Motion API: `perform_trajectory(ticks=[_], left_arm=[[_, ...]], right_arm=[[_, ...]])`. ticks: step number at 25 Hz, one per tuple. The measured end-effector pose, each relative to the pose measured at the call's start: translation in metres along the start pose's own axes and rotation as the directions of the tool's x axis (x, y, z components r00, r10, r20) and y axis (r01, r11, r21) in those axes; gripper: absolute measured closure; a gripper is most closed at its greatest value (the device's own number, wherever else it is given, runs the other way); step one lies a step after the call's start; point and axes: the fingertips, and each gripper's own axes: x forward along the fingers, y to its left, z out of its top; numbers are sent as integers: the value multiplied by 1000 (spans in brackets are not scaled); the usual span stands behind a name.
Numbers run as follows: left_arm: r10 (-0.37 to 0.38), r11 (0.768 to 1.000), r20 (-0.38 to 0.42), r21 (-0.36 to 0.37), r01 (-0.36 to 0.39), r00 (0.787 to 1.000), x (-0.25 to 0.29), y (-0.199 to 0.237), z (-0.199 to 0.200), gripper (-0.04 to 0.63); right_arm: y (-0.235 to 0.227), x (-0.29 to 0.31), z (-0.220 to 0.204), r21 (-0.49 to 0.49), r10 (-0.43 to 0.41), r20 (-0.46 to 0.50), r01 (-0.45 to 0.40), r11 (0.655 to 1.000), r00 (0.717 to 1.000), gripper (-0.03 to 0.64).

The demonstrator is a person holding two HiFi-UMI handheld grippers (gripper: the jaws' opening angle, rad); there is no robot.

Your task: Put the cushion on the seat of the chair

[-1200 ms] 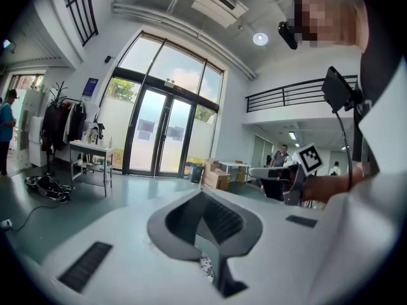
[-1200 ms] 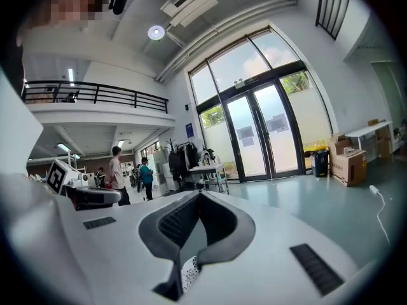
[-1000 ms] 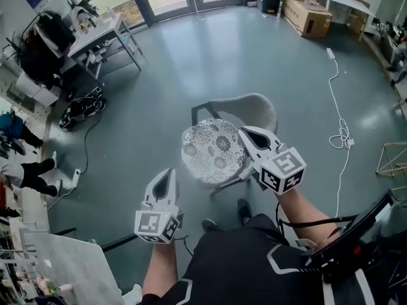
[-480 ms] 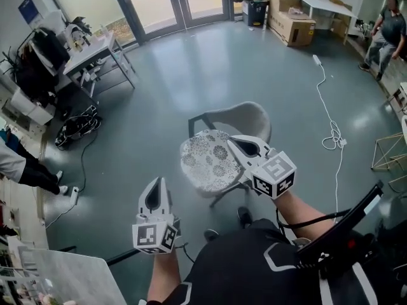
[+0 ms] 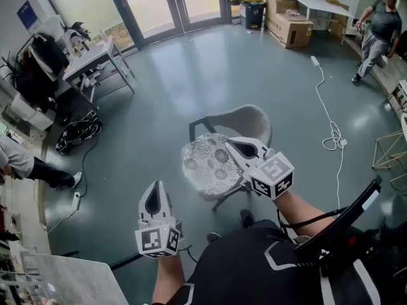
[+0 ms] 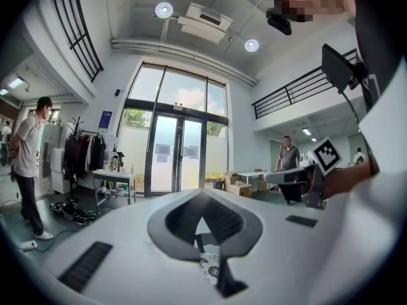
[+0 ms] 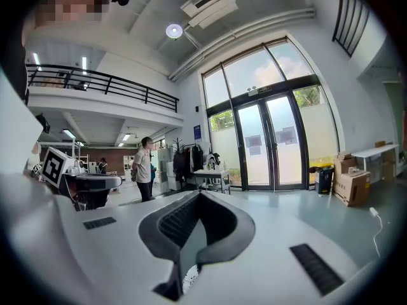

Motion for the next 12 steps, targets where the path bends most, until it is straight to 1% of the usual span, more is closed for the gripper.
perform_trajectory(ticks=[6,12], left_arm=[[-6,1000,6,-3,6,1000,5,8,2,586],[-4,1000,5,-17,4,1000,11,8,-10,587]], right_arm=[[-1,10,1,-1,-6,-4,6,1000,1000,607],[-7,15,-9,-9,-8,-10,8,1000,1000,607]])
